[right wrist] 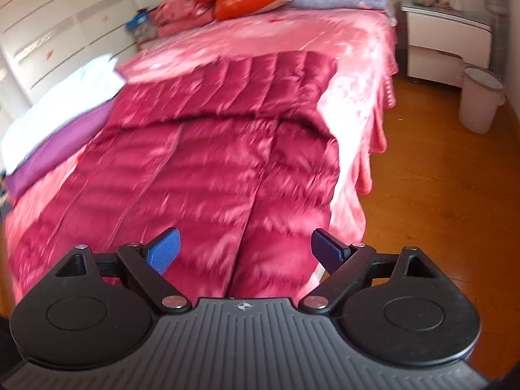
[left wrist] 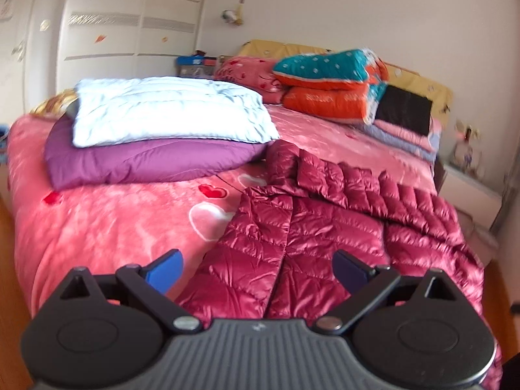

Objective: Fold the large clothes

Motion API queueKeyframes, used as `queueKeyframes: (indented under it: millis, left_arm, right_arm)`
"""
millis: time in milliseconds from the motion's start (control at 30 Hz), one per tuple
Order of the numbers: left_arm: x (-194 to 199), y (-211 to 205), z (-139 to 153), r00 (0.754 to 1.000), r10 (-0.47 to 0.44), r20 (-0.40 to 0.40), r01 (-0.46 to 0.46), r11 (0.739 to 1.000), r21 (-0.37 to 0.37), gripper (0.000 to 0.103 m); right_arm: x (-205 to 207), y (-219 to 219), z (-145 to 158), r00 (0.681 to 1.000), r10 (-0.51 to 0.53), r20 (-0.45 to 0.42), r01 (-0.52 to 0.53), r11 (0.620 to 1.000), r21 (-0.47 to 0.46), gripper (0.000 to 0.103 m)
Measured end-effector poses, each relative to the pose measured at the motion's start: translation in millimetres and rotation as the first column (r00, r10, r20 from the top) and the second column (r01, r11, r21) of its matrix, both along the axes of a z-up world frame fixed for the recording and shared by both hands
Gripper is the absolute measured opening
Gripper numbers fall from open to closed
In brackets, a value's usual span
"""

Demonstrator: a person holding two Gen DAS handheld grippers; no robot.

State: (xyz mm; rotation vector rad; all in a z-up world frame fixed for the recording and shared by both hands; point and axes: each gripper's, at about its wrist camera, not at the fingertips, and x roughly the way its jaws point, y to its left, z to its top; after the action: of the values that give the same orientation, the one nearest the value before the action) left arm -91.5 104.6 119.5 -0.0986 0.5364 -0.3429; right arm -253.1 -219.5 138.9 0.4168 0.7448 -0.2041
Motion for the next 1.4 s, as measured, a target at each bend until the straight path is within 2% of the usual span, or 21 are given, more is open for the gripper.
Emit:
queueKeyframes:
  millis: [100,167,267,367,467,533,600,700,800,867,967,1067,1233,1400]
  left_arm:
    - [-12.8,7.5,8.8,1.000,0.004,-0.006,-0.004,1.000,-0.028,0.098]
    - [-21.7,10.8,14.2,1.000,0.002,-0.004,-0.002,1.000,-0.021,0.098]
    - [-36.4,12.0,21.7,1.000,-0.019,0.009,0.019,1.000,0.002,0.098]
    - [-50.5,11.5,25.9,0.997,-0.074,0.015,0.073,0.996,0.043,0.098]
    - [-62.8,11.5,24.1,0.992,-0.128,0.001,0.127,0.987,0.096,0.098]
    - [-69.9,12.0,21.9,0.988,-0.151,-0.013,0.151,0.981,0.122,0.098]
    - [-74.5,14.0,18.9,0.986,-0.162,-0.027,0.164,0.976,0.140,0.098]
    - [-75.7,17.9,10.2,0.984,-0.166,-0.064,0.175,0.969,0.173,0.098]
    - [-75.1,21.1,-2.5,0.983,-0.156,-0.101,0.175,0.959,0.224,0.098]
    - [-71.5,24.9,-10.1,0.981,-0.146,-0.125,0.173,0.954,0.246,0.098]
    - [-65.3,30.5,-19.1,0.980,-0.128,-0.155,0.166,0.949,0.268,0.098]
    - [-57.6,37.2,-26.4,0.978,-0.103,-0.179,0.151,0.949,0.276,0.098]
    - [-44.2,36.4,-41.0,0.972,-0.082,-0.221,0.152,0.935,0.320,0.098]
    - [-30.6,25.7,-50.5,0.971,-0.068,-0.229,0.148,0.925,0.350,0.098]
  right_arm:
    - [-7.0,15.8,7.7,0.997,0.076,-0.001,-0.076,0.997,-0.021,0.103]
    - [-10.0,30.2,10.6,0.990,0.139,-0.021,-0.140,0.989,-0.050,0.103]
    - [-12.2,61.6,12.5,0.961,0.268,-0.069,-0.275,0.953,-0.130,0.103]
    - [-12.2,97.9,9.2,0.908,0.392,-0.148,-0.417,0.878,-0.236,0.103]
    - [-13.3,133.0,0.3,0.844,0.482,-0.234,-0.536,0.769,-0.349,0.103]
    - [-11.3,148.6,-7.5,0.819,0.497,-0.287,-0.574,0.716,-0.398,0.103]
    - [-6.2,155.7,-15.3,0.815,0.480,-0.324,-0.579,0.693,-0.429,0.103]
    - [8.2,152.1,-26.9,0.846,0.402,-0.351,-0.530,0.707,-0.468,0.103]
    - [19.6,133.6,-33.3,0.884,0.307,-0.353,-0.450,0.765,-0.461,0.103]
    - [22.5,120.9,-31.3,0.916,0.237,-0.323,-0.373,0.797,-0.474,0.103]
    - [26.8,103.9,-29.7,0.955,0.138,-0.263,-0.259,0.823,-0.506,0.103]
    - [26.2,92.1,-25.5,0.974,0.070,-0.213,-0.177,0.825,-0.537,0.103]
    - [24.5,83.9,-16.9,0.997,0.026,-0.071,-0.065,0.786,-0.615,0.103]
    - [21.1,66.4,-7.6,0.999,0.022,0.034,0.002,0.815,-0.580,0.103]
